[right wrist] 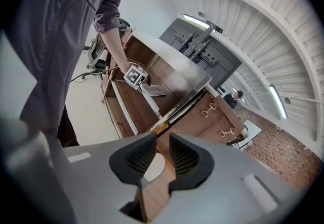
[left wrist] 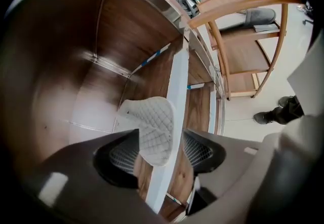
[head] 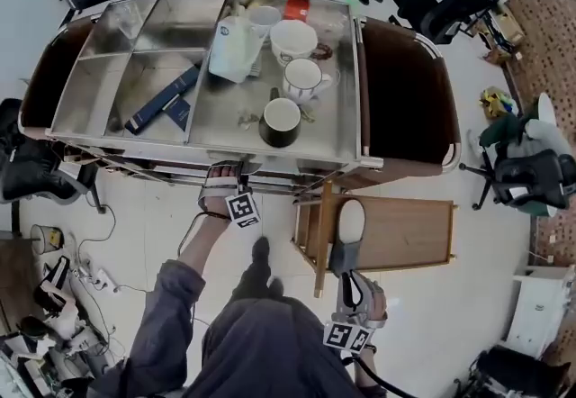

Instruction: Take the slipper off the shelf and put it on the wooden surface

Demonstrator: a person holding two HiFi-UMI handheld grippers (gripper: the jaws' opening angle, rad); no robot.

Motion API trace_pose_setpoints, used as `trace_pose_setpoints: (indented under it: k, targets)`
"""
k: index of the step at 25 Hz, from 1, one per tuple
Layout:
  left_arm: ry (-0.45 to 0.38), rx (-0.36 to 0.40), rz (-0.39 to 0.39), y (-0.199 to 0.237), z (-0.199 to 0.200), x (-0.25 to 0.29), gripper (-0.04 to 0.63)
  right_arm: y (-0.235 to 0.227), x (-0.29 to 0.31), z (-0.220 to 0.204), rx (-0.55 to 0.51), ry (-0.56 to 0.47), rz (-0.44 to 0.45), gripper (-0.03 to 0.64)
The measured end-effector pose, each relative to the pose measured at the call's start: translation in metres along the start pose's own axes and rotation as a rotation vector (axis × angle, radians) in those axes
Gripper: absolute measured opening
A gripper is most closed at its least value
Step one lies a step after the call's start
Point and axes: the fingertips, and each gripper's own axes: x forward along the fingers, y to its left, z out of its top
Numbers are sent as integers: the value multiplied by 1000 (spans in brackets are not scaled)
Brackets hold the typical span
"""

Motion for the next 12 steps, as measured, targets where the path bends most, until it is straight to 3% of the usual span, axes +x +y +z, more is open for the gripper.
trace_pose_setpoints:
  k: [2, 7, 12]
  targets:
    - [-8, 2, -26, -4, -1, 4, 194, 4, -1, -5, 10, 16, 13, 63]
    - [-51, -40, 22, 8, 1, -17, 120, 12, -14, -18, 17, 37, 40, 61]
    - [-91, -76, 165, 29, 7, -67, 74, 13, -48, -43, 12, 28, 32, 60]
